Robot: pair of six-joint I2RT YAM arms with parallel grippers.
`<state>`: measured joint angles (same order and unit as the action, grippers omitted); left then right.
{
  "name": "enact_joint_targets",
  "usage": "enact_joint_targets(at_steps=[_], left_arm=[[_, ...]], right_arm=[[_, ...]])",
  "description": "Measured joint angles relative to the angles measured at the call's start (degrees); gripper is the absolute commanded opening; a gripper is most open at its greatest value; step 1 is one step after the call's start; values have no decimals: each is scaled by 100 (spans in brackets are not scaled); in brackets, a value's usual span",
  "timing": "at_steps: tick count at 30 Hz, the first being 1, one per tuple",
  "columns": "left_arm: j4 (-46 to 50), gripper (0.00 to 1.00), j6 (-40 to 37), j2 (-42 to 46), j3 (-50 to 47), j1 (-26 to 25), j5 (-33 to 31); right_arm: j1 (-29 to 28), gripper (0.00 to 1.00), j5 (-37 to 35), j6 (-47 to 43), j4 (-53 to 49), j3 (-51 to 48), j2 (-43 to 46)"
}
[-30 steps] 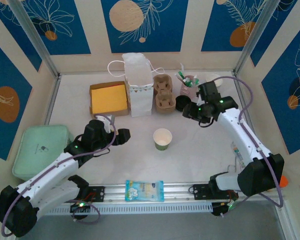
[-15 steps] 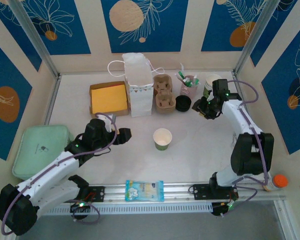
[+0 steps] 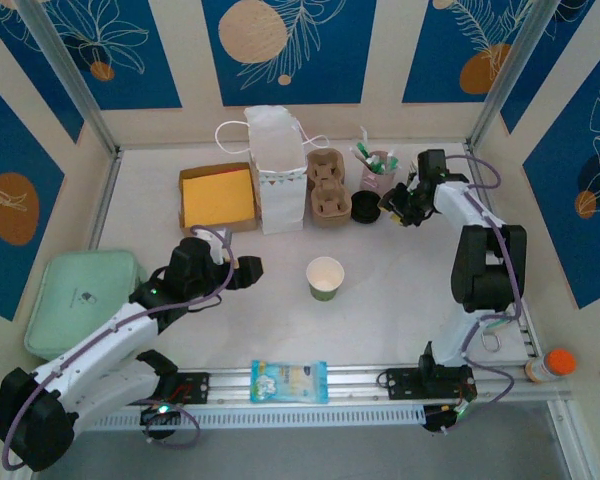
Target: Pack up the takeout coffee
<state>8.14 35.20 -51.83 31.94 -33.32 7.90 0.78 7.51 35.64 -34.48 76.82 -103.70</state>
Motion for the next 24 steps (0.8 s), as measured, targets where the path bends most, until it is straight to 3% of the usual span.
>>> enact_joint_targets(at_steps=[24], left_arm=[[39, 84, -118, 4, 0, -24, -52]], right_arm=[[-61, 38, 22, 46, 105, 581, -817]])
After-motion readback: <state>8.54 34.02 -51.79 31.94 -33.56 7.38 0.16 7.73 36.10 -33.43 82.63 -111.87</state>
